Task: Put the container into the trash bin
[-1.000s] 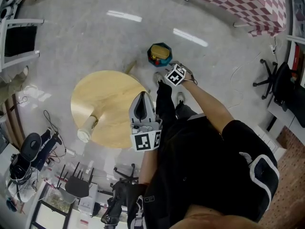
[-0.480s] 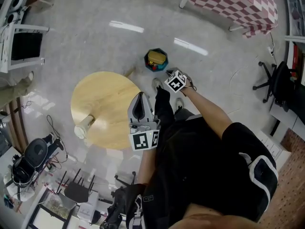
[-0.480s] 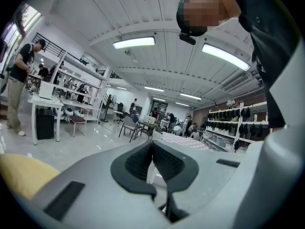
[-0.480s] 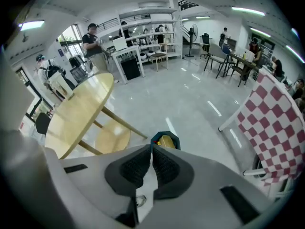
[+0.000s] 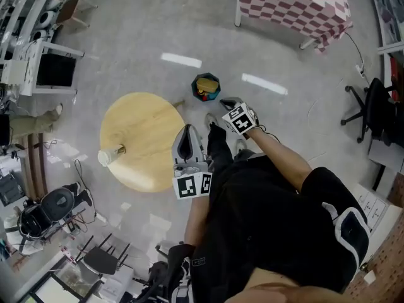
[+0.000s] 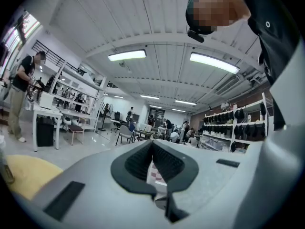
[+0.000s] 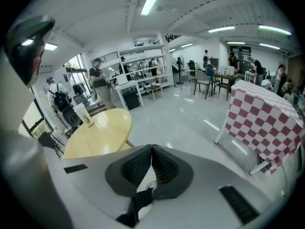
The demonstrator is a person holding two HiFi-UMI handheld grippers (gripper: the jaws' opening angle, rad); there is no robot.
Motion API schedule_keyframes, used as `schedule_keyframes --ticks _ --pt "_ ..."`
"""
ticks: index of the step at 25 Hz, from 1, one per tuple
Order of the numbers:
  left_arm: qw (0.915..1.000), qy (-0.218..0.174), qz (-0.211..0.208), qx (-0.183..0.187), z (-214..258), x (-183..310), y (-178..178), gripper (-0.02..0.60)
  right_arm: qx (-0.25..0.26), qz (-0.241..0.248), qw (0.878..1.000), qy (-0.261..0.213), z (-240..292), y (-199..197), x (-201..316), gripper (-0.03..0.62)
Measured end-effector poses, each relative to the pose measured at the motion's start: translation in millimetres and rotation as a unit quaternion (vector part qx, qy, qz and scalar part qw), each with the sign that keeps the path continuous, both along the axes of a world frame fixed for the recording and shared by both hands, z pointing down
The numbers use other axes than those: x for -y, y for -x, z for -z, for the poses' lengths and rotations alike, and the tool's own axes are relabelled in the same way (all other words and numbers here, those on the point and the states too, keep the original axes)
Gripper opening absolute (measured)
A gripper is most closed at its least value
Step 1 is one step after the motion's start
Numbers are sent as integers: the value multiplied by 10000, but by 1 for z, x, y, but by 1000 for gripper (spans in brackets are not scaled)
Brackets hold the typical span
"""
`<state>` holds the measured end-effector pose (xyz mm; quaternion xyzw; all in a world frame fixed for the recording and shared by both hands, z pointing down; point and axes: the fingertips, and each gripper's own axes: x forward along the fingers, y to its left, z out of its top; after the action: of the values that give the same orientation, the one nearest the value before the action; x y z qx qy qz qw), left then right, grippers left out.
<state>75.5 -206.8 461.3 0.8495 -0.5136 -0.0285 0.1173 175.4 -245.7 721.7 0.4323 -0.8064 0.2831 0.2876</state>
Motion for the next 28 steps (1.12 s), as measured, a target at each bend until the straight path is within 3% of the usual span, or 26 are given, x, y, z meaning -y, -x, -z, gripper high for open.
schedule_keyframes --ticks 10,20,28 --pt "9992 -322 225 45 43 -85 -1 9 516 -263 9931 -1015 119 -16 -73 28" --pt "9992 -296 236 -113 51 -111 14 9 648 -276 9828 -1706 192 -6 -117 28" --pt "9989 -433 140 91 46 -119 43 9 703 -206 9771 -1997 218 28 -138 28"
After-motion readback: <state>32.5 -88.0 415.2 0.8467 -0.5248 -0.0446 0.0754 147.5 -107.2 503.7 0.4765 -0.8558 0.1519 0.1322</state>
